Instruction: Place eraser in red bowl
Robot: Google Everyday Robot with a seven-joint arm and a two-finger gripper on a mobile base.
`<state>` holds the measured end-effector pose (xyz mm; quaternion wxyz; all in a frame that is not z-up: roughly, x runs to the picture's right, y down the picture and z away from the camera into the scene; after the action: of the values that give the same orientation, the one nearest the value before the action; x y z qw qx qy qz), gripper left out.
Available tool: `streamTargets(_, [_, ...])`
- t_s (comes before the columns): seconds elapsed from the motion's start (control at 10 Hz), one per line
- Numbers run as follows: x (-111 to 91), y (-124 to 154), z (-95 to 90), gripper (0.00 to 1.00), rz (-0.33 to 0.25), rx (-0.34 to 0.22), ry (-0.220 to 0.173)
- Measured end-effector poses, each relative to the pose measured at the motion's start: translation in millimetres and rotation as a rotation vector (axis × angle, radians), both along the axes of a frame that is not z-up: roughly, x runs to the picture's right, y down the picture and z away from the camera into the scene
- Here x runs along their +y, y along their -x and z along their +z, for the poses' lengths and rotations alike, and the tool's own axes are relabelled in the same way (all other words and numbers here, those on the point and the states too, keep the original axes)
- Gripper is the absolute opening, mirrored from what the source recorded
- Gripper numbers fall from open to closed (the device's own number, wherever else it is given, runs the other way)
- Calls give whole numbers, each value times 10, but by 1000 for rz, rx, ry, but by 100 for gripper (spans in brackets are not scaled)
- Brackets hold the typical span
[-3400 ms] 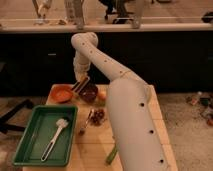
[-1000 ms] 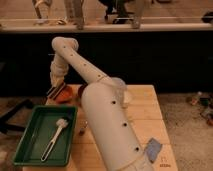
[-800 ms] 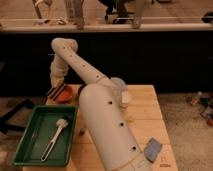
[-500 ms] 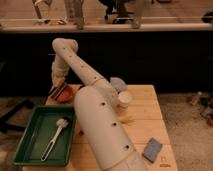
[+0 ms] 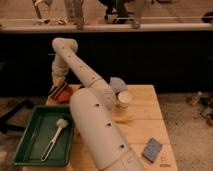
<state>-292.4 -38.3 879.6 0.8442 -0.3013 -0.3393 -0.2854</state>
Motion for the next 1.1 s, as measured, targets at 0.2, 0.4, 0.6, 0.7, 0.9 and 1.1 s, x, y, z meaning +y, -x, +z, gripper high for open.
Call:
streamTargets(0.2, [-1,-1,1,15,0,0,0])
streamTargets(0.4, [-1,-1,1,35,0,0,0])
streamTargets(0.6, [-1,-2,1,55,0,1,-1])
streamTargets(0.7, [0,0,1,66,0,0,0])
streamTargets(0.9, [1,3,0,79,-1,0,0])
streamTargets(1.1, [0,3,0,80,0,0,-1])
